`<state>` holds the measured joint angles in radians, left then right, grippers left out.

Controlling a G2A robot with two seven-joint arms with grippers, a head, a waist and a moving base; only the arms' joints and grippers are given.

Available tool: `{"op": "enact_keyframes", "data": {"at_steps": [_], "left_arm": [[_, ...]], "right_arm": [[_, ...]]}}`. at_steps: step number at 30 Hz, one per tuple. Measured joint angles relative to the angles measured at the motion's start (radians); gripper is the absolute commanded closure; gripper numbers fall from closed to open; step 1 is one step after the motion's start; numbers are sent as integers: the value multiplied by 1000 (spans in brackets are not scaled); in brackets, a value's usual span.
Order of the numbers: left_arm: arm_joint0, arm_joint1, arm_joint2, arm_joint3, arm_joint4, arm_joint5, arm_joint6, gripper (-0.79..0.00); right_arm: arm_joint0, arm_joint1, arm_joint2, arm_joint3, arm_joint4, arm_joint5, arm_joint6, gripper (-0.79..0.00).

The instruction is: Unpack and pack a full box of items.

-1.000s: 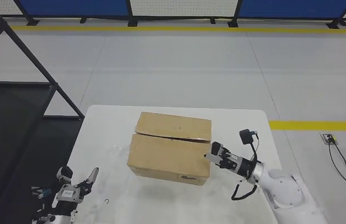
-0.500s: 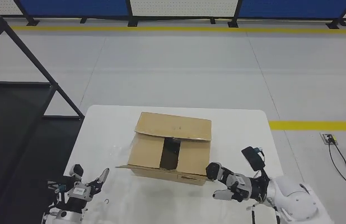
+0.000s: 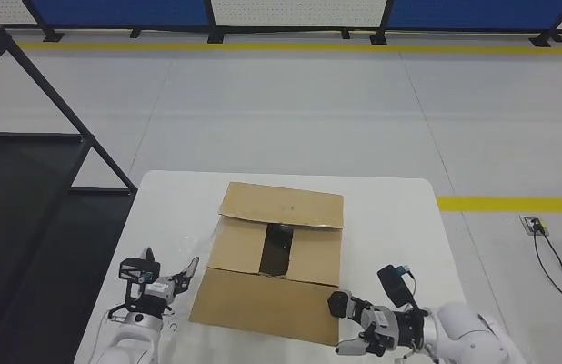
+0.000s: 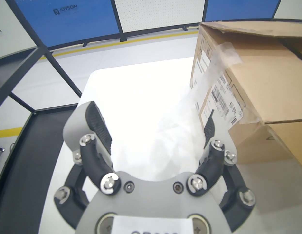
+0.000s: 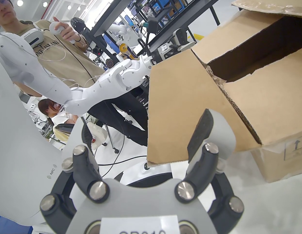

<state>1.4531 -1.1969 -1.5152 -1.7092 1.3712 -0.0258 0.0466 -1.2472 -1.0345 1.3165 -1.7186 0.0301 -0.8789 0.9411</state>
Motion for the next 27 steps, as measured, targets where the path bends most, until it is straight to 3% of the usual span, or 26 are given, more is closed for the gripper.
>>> {"op": "enact_keyframes", "data": {"at_steps": [5, 18, 27], "left_arm": [[-26, -4, 46, 24, 44, -20, 8, -785], [31, -2, 41, -20, 56, -79, 42, -785], [114, 2, -42, -85, -57, -119, 86, -785]], "right_arm": [[11, 7, -7, 40, -42, 23, -9, -785], [23, 12, -40, 65, -124, 25, -52, -785], [29, 21, -60, 68, -154, 34, -40, -785]]}}
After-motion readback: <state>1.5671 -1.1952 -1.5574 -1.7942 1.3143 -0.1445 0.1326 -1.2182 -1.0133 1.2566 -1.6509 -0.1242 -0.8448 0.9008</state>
